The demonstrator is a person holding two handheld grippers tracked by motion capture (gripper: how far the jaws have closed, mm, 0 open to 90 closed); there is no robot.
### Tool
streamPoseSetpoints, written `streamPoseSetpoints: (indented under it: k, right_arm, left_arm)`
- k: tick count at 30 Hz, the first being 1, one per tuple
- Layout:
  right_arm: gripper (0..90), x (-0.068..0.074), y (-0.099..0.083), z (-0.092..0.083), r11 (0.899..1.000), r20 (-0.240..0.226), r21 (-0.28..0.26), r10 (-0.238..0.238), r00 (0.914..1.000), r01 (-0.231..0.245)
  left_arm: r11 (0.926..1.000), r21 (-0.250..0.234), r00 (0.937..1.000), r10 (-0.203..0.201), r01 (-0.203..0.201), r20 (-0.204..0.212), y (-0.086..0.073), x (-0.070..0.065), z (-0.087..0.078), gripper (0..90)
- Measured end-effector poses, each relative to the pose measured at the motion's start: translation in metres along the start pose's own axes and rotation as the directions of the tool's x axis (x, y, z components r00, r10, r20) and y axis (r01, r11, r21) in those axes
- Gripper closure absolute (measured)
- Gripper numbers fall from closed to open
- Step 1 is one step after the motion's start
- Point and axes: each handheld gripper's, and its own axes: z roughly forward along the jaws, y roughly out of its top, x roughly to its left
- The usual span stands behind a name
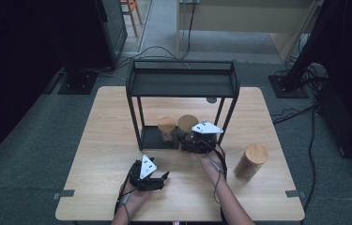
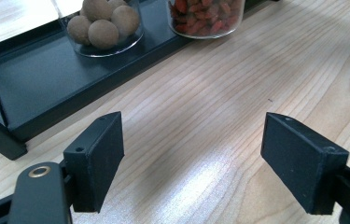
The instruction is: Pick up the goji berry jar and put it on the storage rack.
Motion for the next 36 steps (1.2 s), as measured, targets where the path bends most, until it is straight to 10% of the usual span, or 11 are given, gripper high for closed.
streamPoseSetpoints:
  k: [36]
  right_arm:
    - [25.3,0.001,0.009,0.018,1.0,0.007,-0.002,0.001,1.0,-0.001]
  left_arm:
    - [1.0,0.0,1.0,0.003,-0.003,0.0,0.0,0.0,0.0,21.6]
